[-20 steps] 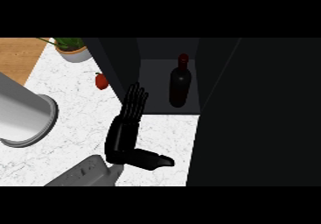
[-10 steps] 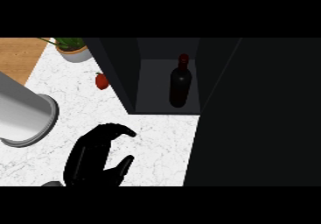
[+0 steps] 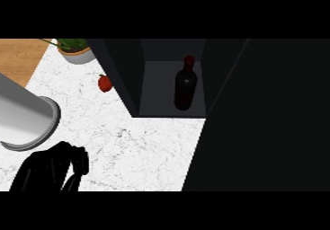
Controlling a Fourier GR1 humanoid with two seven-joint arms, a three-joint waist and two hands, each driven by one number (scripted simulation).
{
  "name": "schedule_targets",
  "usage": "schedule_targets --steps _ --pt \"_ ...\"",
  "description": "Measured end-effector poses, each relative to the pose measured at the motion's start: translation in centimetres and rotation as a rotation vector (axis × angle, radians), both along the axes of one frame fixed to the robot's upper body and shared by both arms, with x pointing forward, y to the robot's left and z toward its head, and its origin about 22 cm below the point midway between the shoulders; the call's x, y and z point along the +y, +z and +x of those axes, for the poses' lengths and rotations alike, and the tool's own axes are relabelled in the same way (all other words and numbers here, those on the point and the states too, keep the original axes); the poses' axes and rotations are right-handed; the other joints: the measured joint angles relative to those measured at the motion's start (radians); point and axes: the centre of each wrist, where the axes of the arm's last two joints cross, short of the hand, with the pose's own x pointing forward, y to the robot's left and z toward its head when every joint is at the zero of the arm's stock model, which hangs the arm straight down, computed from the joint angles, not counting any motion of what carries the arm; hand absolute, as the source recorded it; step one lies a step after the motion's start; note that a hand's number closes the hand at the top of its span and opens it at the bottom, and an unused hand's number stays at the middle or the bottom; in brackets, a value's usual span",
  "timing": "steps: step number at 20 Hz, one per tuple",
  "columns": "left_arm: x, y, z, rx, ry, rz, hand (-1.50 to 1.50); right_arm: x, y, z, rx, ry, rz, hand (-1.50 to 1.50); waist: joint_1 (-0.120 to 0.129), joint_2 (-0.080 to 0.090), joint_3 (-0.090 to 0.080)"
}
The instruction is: Pick up the wine, place it into the cabinet and close the cabinet
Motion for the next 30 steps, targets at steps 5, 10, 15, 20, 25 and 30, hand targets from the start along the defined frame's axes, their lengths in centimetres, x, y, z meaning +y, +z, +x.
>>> schedule_targets --steps 5,10,15,20,25,30 --pt "3.4 -0.2 -1.3 -0.001 0.049 -0.017 -1.5 3.2 0.4 -1.3 0.043 0.12 0.021 1.5 0.002 -0.003 -0.001" --pt "6.3 0.3 -2.3 -0.006 0.099 -0.044 -1.5 5.5 1.2 -2.6 0.041 0.123 -0.036 1.5 0.01 -0.006 -0.003" --pt "9.7 0.4 -2.6 0.002 0.145 -0.035 -1.5 7.6 1.1 -3.0 0.026 0.116 -0.062 1.5 0.02 -0.006 -0.004" --pt "11.9 0.3 -3.4 0.003 0.156 -0.025 -1.5 8.0 1.5 -3.1 -0.02 0.059 -0.055 1.5 0.035 -0.008 -0.005" --pt "13.8 1.0 -3.6 -0.011 0.148 -0.014 -1.5 8.3 1.8 -2.9 -0.054 -0.005 0.022 1.5 0.045 -0.005 -0.005" --pt "16.0 1.3 -3.7 -0.01 0.151 -0.003 -1.5 9.8 2.5 -1.3 -0.071 -0.045 0.066 1.5 0.052 0.002 -0.005"
